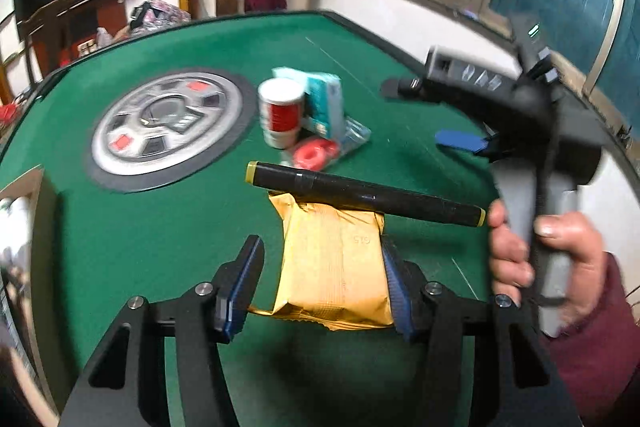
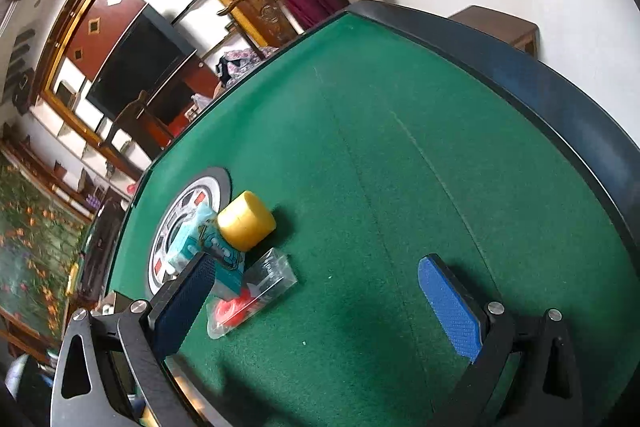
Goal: Organize objects
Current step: 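Carry the yellow packet toward the tray with left while right grasps the yellow-capped black marker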
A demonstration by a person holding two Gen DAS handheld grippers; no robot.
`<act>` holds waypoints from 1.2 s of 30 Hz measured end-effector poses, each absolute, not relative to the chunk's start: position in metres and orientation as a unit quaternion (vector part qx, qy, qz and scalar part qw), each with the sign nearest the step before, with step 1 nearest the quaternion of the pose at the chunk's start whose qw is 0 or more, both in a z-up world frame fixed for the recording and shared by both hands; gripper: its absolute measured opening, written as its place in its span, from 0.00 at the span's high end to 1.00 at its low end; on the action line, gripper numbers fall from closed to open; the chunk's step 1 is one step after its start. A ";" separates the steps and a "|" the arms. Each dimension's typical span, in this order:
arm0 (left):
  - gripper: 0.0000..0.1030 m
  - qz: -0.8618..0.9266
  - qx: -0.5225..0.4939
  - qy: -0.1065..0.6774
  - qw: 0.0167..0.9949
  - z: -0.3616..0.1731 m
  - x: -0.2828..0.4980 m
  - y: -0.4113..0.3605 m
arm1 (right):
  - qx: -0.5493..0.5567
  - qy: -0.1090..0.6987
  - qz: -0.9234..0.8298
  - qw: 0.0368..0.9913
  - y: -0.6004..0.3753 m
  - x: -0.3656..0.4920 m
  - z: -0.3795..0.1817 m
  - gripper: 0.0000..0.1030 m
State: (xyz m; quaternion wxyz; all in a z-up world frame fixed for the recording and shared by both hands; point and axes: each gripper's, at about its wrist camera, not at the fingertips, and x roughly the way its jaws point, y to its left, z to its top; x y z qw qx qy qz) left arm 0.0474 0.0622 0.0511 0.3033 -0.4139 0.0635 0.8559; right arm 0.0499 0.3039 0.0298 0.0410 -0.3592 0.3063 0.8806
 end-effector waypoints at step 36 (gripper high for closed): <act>0.58 0.872 -0.395 0.059 0.281 0.062 0.106 -0.044 | -0.484 -0.048 0.864 -0.130 0.131 0.086 0.035 0.61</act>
